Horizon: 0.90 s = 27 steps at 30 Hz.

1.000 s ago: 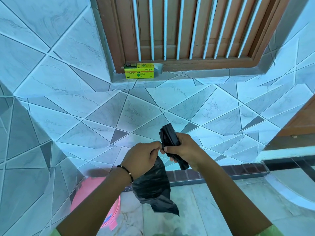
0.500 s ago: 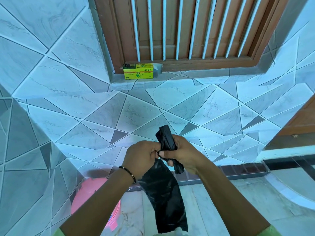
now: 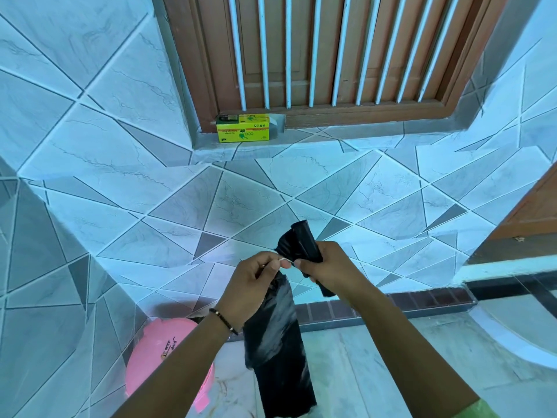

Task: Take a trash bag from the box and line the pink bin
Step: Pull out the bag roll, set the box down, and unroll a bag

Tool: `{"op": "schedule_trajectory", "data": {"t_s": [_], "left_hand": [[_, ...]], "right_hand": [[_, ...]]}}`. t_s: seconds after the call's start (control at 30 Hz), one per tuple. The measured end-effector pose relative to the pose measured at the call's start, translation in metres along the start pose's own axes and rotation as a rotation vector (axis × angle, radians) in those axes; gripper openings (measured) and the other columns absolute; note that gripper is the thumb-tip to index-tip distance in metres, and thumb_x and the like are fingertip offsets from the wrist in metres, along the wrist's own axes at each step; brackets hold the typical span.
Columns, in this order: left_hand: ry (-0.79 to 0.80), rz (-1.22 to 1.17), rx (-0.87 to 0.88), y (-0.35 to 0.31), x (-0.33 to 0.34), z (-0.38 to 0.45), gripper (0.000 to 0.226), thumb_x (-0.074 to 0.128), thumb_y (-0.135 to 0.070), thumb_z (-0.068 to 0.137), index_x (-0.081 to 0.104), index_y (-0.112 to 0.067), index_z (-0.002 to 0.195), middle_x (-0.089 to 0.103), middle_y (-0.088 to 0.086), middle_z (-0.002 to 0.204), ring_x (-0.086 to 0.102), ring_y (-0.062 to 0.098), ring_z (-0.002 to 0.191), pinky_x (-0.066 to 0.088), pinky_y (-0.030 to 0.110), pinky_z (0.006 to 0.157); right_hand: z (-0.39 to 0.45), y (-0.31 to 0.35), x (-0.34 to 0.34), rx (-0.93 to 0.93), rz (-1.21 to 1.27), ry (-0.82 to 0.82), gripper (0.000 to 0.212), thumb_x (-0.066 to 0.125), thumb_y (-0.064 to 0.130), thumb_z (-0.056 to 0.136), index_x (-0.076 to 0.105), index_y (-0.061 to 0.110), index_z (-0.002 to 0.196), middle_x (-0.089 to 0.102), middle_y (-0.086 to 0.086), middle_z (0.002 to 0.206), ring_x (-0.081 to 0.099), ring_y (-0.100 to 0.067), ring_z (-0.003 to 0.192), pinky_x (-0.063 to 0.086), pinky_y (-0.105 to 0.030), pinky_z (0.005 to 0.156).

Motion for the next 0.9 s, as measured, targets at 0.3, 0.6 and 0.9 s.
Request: {"op": "schedule_trajectory", "data": {"t_s": [0.3,0.6,0.9], "left_hand": [[0.098,-0.948,-0.361,0.017,0.027,-0.011,0.012,0.057,-0.018,0.079,0.059,-0.017,0.066,0.059,0.006,0.071,0.052,0.021,0.067,0.041,0.033,0.069],[0.155,-0.887,-0.34,0.014,0.02,-0.011,0.016,0.053,-0.011,0.083,0.058,-0.017,0.068,0.056,-0.001,0.055,0.047,0.013,0.052,0.039,0.023,0.054],[0.075,-0.565,-0.228,0.003,0.005,-0.004,0.032,0.034,-0.026,0.097,0.062,-0.021,0.081,0.059,-0.002,0.069,0.05,0.011,0.055,0.045,0.022,0.054]], "right_hand": [[-0.014,0.015,0.037,0.006,0.63,0.487,0.01,0.056,0.003,0.081,0.065,0.006,0.079,0.064,-0.004,0.075,0.037,-0.008,0.038,0.032,-0.023,0.047],[-0.022,0.015,0.042,-0.029,0.49,0.544,0.01,0.056,0.002,0.08,0.063,0.008,0.075,0.062,0.003,0.06,0.034,-0.007,0.038,0.029,-0.024,0.048],[-0.01,0.01,0.022,0.025,0.603,0.364,0.018,0.062,0.01,0.085,0.061,0.009,0.103,0.049,-0.003,0.066,0.038,-0.014,0.043,0.035,-0.024,0.046]]}}
Point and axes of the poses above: each hand's wrist, its own z-axis towards the middle knuckle, its own x-axis out of the palm, y = z × x, the point moved 8 cm from there along z, towards the middle knuckle
